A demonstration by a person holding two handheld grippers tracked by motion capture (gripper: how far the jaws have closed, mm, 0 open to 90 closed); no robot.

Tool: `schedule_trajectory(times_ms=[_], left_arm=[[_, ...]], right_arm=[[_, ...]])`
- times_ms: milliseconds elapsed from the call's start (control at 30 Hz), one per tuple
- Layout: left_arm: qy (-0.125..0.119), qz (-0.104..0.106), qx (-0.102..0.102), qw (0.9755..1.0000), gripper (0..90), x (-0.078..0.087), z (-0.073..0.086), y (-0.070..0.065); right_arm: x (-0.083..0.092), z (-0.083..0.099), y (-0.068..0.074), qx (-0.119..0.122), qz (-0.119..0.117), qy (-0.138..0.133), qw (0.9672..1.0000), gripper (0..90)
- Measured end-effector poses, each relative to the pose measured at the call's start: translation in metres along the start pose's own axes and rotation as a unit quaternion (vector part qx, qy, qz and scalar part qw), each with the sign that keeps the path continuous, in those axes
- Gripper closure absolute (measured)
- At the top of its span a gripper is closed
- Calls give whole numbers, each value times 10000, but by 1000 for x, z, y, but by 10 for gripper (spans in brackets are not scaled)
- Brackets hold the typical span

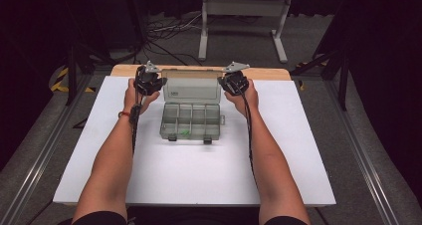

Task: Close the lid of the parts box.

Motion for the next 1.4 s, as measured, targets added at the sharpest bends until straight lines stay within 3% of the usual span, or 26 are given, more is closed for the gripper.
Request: schedule_trajectory(times_ms=[433, 733, 1400], left_arm=[[-150, 73, 13, 9999, 898, 12, -9, -4], [-202, 3, -38, 9998, 893, 21, -12, -6], [-173, -70, 24, 9998, 893, 28, -10, -12]], right_arm=[[7, -6, 3, 31, 29, -93, 9999, 900], [11, -9, 6, 107, 74, -113, 9999, 900], [19, -5, 13, -79, 9, -175, 9998, 900]])
Point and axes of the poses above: each handheld gripper's, and its own axes: x roughly backward along the jaws, z roughly out of its underside, y roughly to its left, the point moved 9 cm from there along -x, roughly forward along the jaws, and after that the axes turned 10 degrees about -y, right-handed, at the moved point
